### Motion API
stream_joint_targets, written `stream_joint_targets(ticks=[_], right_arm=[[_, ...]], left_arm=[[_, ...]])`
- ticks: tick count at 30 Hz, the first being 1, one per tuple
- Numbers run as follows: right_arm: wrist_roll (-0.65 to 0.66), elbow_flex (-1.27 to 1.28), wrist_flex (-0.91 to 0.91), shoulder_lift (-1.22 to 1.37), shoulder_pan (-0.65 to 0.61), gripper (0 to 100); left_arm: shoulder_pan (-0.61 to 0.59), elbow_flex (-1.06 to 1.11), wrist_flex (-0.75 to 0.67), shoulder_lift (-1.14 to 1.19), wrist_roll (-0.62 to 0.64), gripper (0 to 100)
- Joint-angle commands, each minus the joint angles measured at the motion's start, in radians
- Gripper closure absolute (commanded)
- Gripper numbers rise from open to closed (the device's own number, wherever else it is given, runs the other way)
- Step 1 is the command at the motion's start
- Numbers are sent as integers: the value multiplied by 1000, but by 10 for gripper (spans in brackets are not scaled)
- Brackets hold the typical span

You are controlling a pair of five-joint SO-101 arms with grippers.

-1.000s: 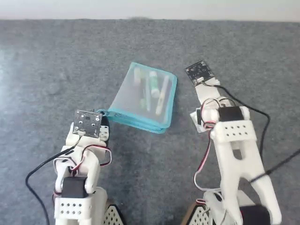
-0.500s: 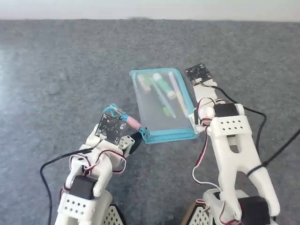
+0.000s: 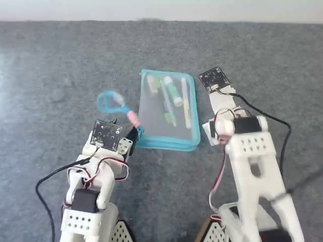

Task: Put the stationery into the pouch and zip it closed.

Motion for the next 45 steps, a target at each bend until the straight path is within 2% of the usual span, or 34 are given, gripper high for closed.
stream_joint_targets(ticks=[1,5,8,13,16,20,26,35,40,45], right_arm=[[92,69,47,-288,-162,828],[161,310,-50,-460,-440,813],[167,387,-108,-463,-495,741],[157,367,-150,-378,-421,623],[89,361,-203,-305,-389,619],[64,359,-226,-274,-341,692],[57,371,-225,-404,-191,989],[-20,675,-311,-762,50,954],[-20,878,-315,-978,119,954],[-20,994,-311,-1168,157,954]], left_arm=[[12,-22,-37,-5,25,812],[9,-30,-31,-5,25,812],[5,-61,8,-5,34,812],[3,-70,20,-5,44,812],[-9,-70,20,-9,71,812],[-48,-68,18,-12,68,812],[-123,-116,25,-12,69,808],[-123,-99,25,-58,74,807],[-87,4,18,-187,68,808],[-14,18,21,-169,68,810]])
